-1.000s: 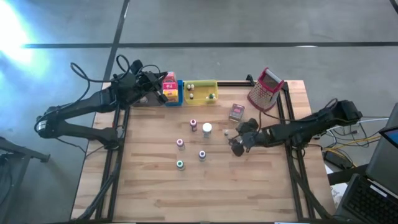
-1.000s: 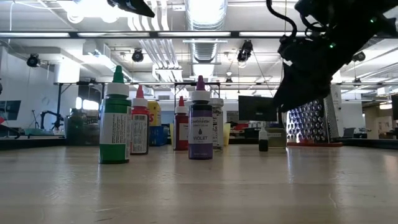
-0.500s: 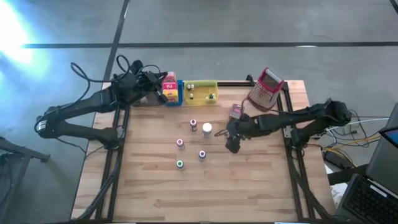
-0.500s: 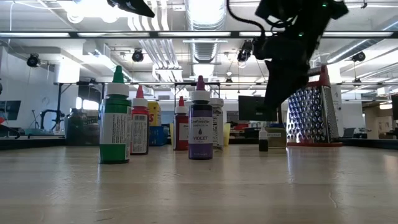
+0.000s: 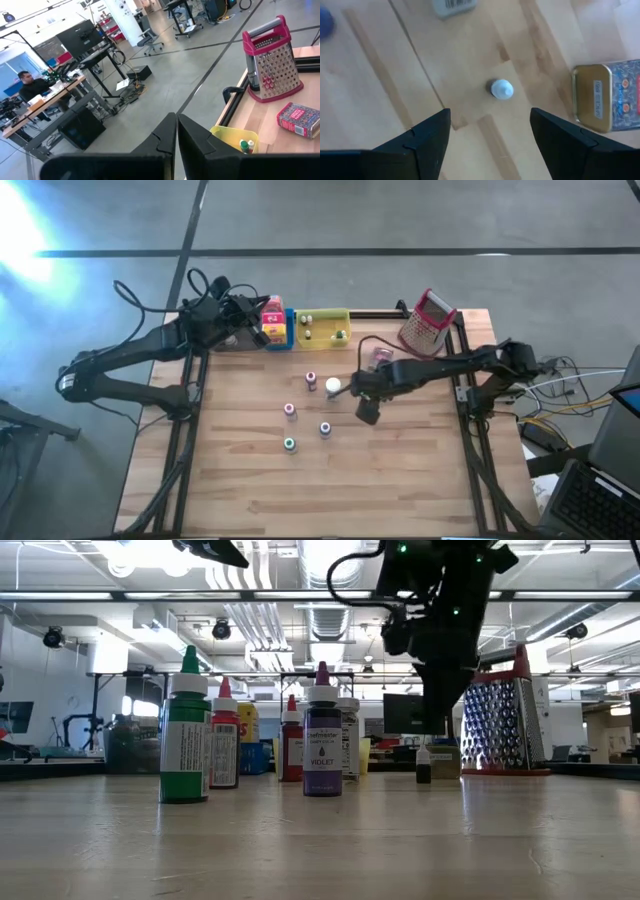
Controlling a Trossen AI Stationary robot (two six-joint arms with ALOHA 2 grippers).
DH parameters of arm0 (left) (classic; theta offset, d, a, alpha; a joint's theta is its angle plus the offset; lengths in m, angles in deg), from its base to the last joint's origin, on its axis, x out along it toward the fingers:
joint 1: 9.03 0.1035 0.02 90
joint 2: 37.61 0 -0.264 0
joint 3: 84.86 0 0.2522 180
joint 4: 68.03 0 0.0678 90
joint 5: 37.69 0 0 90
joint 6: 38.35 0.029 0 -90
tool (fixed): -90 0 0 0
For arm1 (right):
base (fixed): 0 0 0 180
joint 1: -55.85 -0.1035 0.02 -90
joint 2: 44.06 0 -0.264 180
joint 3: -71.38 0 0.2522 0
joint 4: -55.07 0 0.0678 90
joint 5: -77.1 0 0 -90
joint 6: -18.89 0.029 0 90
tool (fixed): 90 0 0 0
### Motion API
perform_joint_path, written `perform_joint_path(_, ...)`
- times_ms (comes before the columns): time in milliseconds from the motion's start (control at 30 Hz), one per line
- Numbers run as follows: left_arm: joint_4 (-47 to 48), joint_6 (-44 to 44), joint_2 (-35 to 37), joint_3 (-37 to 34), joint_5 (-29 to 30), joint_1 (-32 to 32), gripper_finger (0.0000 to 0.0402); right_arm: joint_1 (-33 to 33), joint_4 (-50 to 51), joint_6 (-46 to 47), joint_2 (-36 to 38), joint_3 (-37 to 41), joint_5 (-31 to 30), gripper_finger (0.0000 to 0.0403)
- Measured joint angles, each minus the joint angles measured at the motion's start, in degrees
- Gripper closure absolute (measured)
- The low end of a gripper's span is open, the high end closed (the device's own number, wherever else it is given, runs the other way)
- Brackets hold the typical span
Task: Pick & Place Kitchen Items
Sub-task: Put the black food coloring bottle into the yellow bin
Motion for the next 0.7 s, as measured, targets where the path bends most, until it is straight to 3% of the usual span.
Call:
perform_joint_path(200, 0.2, 0.0, 0.0, 0.0, 0.0, 0.0, 0.0380, 0.6, 1.6, -2.1, -2.4, -2.1, 0.1, 0.0108)
perform_joint_path(333, 0.4, 0.0, 0.0, 0.0, 0.0, 0.0, 0.0380, 2.4, 1.4, 0.5, -1.7, -3.0, 4.1, 0.0097)
perform_joint_path(600, 0.4, 0.0, 0.0, 0.0, 0.0, 0.0, 0.0380, 8.7, 1.8, 0.2, -2.2, -3.0, 13.9, 0.0121)
perform_joint_path(700, 0.4, 0.0, 0.0, 0.0, 0.0, 0.0, 0.0380, 10.1, 1.9, 0.1, -2.8, -3.0, 14.6, 0.0132)
